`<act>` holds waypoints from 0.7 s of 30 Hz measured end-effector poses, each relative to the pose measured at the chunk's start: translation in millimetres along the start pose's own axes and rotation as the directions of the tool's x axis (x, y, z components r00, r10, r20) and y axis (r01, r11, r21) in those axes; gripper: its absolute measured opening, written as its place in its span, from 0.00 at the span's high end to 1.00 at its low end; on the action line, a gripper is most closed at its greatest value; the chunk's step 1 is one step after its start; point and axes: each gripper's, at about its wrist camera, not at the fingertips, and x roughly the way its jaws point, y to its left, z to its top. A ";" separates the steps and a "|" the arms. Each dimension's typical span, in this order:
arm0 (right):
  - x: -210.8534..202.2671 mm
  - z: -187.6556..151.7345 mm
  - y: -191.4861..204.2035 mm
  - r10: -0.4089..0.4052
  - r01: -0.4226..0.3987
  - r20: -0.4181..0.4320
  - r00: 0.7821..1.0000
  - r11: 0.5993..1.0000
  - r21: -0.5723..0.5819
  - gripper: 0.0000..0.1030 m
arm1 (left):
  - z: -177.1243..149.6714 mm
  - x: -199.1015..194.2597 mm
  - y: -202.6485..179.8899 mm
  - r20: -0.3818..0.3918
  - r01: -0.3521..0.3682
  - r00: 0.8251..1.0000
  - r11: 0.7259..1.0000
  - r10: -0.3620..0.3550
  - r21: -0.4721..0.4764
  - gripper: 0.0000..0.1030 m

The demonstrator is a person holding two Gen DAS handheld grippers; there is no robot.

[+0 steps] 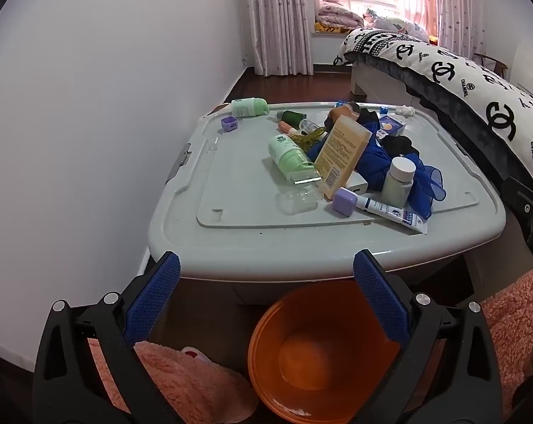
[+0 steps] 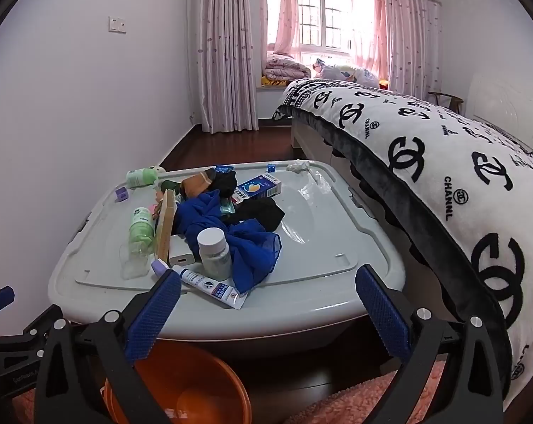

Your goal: Collect trash

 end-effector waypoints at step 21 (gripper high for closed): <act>0.8 -2.2 2.3 -0.006 0.006 -0.001 1.000 1.000 -0.008 0.05 | -0.4 4.2 20.5 -0.016 0.025 0.999 0.994 -0.027 -0.103 0.07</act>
